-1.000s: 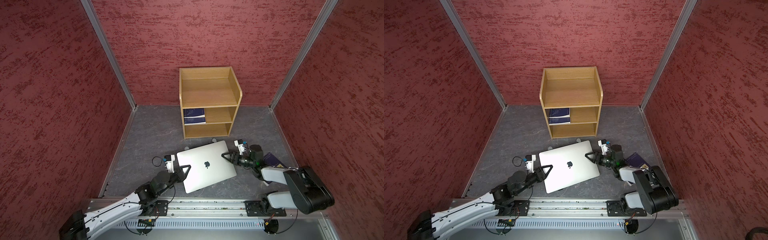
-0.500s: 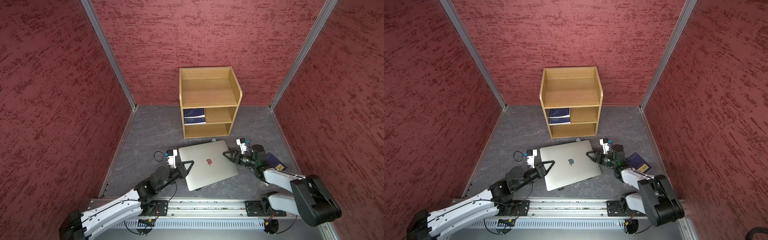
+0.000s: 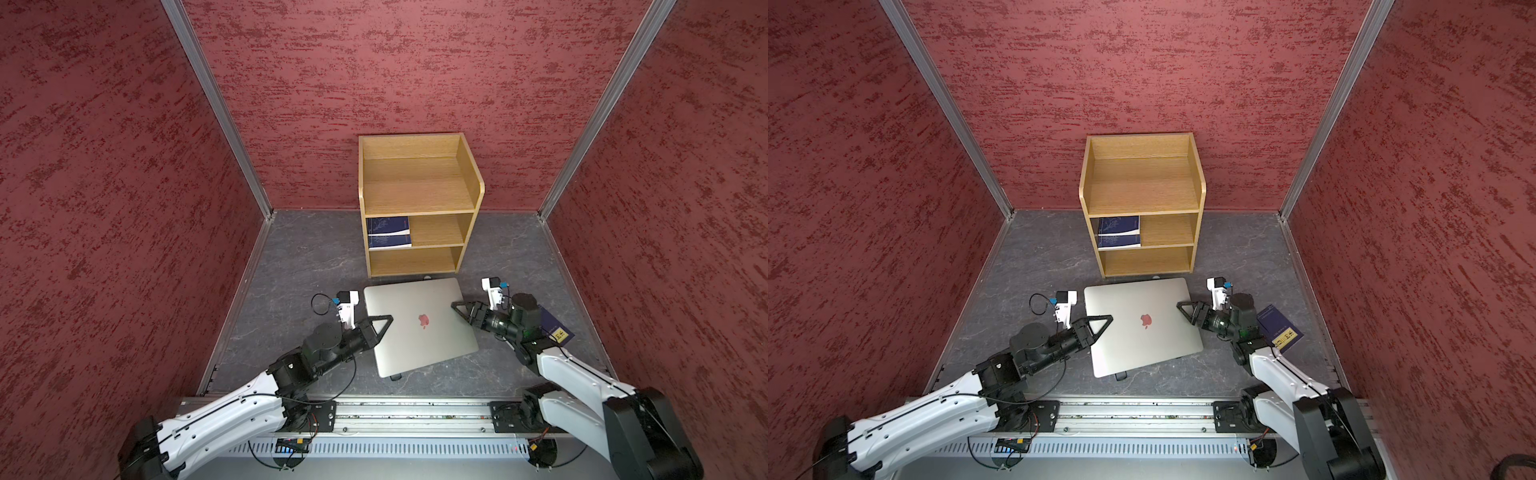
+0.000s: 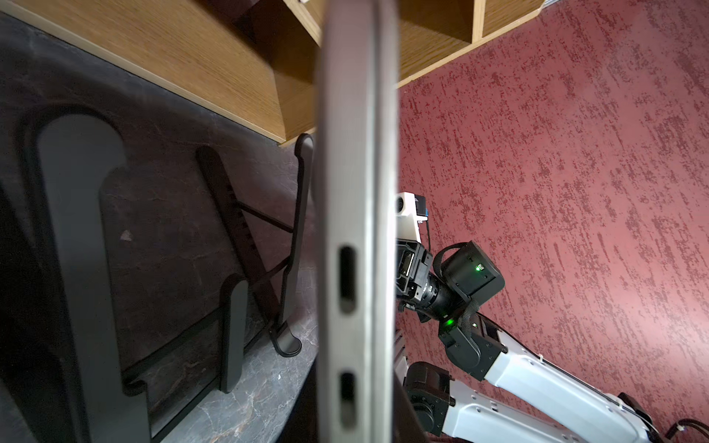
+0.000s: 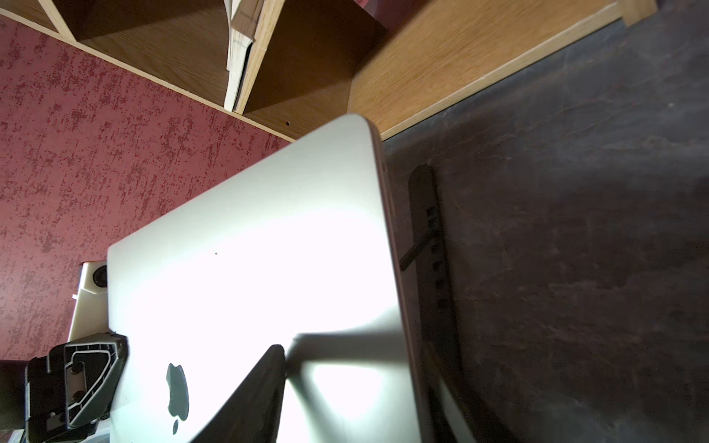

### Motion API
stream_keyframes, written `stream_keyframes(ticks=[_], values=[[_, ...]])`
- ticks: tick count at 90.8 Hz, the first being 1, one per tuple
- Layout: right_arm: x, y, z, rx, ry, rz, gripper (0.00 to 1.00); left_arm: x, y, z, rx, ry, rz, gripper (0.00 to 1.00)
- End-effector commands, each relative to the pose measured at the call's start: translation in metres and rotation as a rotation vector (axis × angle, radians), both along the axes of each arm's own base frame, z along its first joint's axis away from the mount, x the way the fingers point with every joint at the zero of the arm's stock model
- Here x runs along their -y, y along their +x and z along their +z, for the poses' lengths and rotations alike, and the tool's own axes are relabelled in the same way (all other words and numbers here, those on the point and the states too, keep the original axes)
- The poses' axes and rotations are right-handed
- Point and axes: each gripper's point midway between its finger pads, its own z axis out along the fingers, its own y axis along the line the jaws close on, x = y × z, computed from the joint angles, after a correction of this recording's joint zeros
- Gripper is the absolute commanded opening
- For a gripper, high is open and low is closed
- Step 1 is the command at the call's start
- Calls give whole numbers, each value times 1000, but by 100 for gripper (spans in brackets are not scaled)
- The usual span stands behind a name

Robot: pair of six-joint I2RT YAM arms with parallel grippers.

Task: Close the laptop lid and set it aside
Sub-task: Pick up the laptop from the computer stand, then place the laptop on the shelf.

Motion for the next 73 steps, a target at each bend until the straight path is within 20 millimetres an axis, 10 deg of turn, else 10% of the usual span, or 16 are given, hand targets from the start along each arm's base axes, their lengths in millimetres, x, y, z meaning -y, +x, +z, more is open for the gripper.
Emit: stream_keyframes(ticks=[1, 47, 73], values=[[1, -10, 6, -1, -2, -6, 61, 7, -7, 81, 162, -140, -56, 12], [38, -40, 80, 134, 37, -209, 98, -8, 4, 187, 278, -238, 57, 6], [56, -56, 111, 194, 123, -308, 98, -22, 9, 249, 355, -391, 133, 4]])
